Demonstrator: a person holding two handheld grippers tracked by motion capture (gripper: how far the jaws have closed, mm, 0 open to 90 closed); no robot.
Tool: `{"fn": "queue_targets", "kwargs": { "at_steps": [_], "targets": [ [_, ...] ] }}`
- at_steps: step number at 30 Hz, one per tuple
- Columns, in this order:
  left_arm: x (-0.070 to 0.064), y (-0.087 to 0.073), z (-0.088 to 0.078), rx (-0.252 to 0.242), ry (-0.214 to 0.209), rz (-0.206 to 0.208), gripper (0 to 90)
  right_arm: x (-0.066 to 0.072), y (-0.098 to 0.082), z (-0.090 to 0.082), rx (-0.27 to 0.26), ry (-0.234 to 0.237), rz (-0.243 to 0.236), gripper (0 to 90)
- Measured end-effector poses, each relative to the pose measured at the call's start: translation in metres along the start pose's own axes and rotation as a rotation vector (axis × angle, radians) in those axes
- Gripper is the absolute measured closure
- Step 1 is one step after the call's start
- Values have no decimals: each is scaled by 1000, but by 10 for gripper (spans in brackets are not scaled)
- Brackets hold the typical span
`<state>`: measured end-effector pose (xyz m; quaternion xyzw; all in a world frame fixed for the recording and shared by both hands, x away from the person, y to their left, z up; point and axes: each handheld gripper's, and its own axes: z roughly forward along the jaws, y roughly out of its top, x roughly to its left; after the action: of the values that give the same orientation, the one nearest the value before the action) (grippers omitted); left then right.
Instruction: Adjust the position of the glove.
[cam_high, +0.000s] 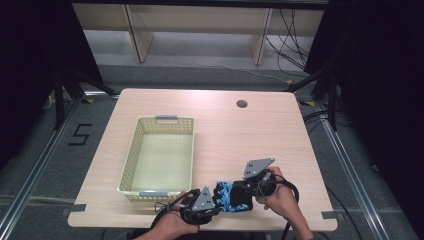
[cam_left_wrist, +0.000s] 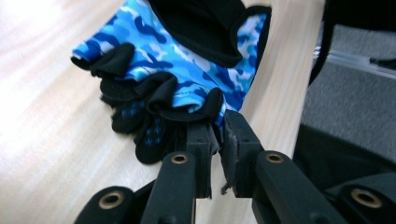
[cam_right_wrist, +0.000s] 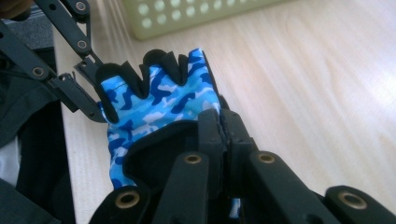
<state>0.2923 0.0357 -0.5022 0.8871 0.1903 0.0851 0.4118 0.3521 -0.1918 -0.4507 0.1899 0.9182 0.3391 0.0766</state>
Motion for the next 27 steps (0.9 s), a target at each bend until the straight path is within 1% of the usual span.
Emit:
{"fn": "queue_targets", "kwargs": {
  "at_steps": [1,2,3,4,5,6,7,8,9,10,11,12,13,14,15,16,17,18,19,20,21,22,23,24,25,26,27],
  "targets": [
    [0,-2,3,-9,0,-14,804,-2,-3,3,4,3,15,889],
    [1,-3,3,15,4,0,800,-3,-5,8,1,2,7,888],
    [2,-5,5,21,16,-1,794,-3,-6,10,26,4,19,887],
    [4,-6,7,22,11,6,787,-4,-9,16,41,-4,21,884],
    [2,-7,8,32,10,-14,779,-4,-11,19,46,-3,30,879],
    [2,-8,9,31,4,-7,763,-7,-12,22,48,3,16,859],
    [0,-8,10,35,6,-8,746,-7,-14,24,52,-2,37,828],
    [-1,-8,9,38,12,8,732,-8,-15,27,59,-6,38,805],
    [-4,-8,9,39,4,9,711,-8,-16,28,63,-12,41,773],
    [-4,-8,9,43,-3,15,665,-8,-16,28,55,-22,73,705],
    [-5,-8,7,58,8,19,634,-8,-17,27,52,-40,95,694],
    [-7,-8,5,58,10,31,591,-9,-17,26,49,-45,107,667],
    [-8,-8,4,66,19,36,554,-9,-17,24,35,-64,119,625],
    [-9,-9,3,60,15,22,513,-11,-18,20,10,-81,148,564],
    [-9,-11,-2,78,34,25,470,-14,-19,15,-22,-102,171,509],
    [-9,-12,-4,78,37,29,446,-13,-21,6,-50,-144,311,471],
    [-10,-15,-7,75,34,21,430,-13,-23,-2,-64,-145,347,455],
    [-11,-16,-11,73,51,24,402,-13,-28,-9,-121,-170,400,449],
    [-10,-18,-14,71,53,19,383,-11,-32,-17,-125,-168,440,444],
    [-9,-19,-17,71,56,8,372,-9,-35,-22,-140,-185,457,445],
    [-8,-20,-19,61,62,-3,361,-7,-41,-26,-139,-172,488,449],
    [-8,-20,-21,48,68,-25,354,-3,-47,-29,-147,-199,520,452],
    [-6,-20,-22,42,77,-22,351,-1,-53,-31,-144,-211,544,467],
    [-6,-20,-22,42,77,-22,351,-1,-53,-31,-144,-211,544,467],
    [-3,-18,-23,41,87,-32,359,7,-64,-33,-141,-193,628,470],
    [-3,-16,-22,30,72,-53,361,7,-68,-32,-139,-199,615,470],
    [-4,-15,-21,25,67,-61,350,10,-73,-31,-139,-187,623,457]
  ]
}}
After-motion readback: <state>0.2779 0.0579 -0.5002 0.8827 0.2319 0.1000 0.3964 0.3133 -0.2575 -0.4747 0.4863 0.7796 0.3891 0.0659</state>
